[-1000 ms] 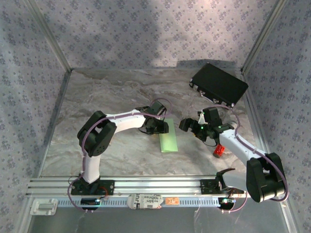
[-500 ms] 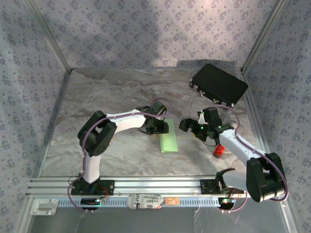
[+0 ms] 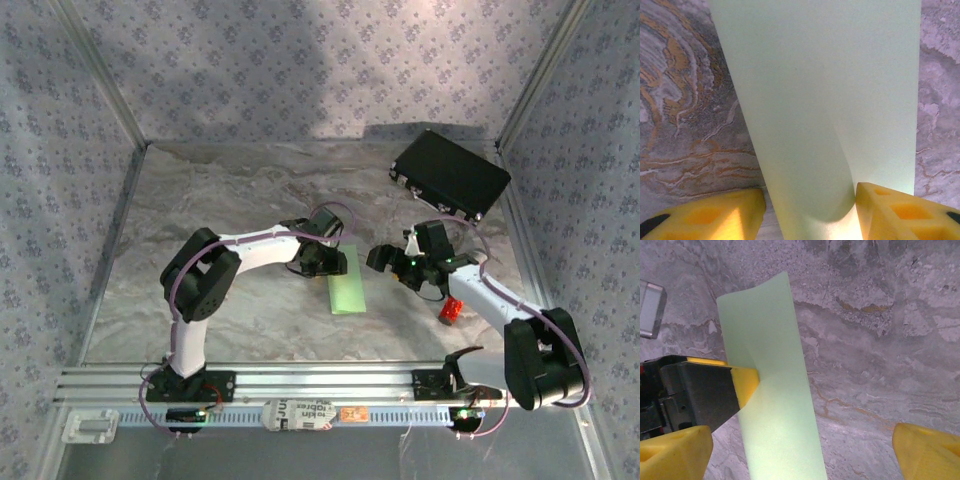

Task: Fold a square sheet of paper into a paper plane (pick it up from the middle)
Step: Hold the square sheet of paper at the center of the table.

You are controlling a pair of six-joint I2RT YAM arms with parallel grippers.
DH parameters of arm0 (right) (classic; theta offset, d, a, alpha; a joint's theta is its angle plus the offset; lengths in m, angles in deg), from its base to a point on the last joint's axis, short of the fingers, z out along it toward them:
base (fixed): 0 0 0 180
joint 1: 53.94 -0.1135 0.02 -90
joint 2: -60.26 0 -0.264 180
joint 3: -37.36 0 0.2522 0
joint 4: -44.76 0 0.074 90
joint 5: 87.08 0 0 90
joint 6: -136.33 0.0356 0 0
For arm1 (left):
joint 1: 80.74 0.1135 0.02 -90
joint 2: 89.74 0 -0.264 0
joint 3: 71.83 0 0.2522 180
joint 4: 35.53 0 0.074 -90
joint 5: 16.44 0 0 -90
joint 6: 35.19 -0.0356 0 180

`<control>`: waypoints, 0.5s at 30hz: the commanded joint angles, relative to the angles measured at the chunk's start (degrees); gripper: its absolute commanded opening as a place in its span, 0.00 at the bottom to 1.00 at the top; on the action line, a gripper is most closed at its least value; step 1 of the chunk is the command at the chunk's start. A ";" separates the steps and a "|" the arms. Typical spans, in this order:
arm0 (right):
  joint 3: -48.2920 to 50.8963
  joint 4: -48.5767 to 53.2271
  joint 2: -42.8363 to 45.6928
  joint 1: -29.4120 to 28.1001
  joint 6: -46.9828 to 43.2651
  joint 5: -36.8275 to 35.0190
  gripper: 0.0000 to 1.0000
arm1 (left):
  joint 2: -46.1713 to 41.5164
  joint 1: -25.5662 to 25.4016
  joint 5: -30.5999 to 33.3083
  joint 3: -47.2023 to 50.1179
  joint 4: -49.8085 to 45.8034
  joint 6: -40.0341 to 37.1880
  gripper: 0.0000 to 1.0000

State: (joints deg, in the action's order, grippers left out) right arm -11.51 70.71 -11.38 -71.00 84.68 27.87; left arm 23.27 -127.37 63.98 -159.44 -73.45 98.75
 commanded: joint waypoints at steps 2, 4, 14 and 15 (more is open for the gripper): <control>-0.01 -0.13 -0.57 -0.53 -0.73 0.89 0.94 | 6.87 -0.38 3.07 2.56 -1.06 -1.28 0.55; 0.01 -0.22 -0.70 -0.52 -0.94 1.31 0.92 | 6.87 -0.36 3.06 2.65 -1.03 -1.40 0.55; -1.86 -3.13 -7.70 -1.83 -1.85 7.55 0.42 | 7.05 -0.45 2.91 3.00 -1.14 -1.53 0.55; -2.39 -2.89 -8.83 -2.33 -1.85 7.81 0.33 | 7.05 -0.43 2.98 3.09 -1.02 -1.58 0.55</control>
State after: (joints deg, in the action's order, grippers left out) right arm -11.93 68.08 -17.83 -72.29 83.48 32.70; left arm 23.32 -127.37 63.98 -159.44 -73.45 98.73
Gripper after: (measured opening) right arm 0.403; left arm 0.546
